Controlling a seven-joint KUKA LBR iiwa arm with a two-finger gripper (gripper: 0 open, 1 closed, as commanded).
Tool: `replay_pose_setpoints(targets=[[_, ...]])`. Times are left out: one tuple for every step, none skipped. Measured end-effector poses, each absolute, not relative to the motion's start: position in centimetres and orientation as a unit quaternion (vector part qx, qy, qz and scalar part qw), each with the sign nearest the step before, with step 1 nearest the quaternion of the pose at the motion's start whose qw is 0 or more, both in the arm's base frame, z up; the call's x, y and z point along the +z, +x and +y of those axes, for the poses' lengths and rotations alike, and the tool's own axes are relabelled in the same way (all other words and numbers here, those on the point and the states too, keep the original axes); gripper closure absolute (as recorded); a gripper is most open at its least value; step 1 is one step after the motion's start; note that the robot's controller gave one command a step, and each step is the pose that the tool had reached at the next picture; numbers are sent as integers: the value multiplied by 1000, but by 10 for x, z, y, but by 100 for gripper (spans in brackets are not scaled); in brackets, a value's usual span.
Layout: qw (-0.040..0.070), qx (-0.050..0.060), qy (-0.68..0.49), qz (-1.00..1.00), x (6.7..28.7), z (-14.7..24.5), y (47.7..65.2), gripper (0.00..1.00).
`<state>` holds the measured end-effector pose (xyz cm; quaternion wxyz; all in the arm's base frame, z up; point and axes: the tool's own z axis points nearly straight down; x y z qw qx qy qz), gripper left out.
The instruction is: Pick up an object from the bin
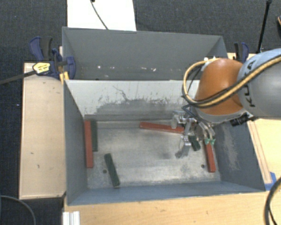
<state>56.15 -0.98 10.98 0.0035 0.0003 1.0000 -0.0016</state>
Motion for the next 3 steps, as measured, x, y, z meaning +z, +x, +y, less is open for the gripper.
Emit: replay_pose_setpoints(targets=[[2,0,10,1000,69,-21,594,0],[3,0,10,1000,71,-20,593,100],[6,0,2,1000,229,7,591,100]])
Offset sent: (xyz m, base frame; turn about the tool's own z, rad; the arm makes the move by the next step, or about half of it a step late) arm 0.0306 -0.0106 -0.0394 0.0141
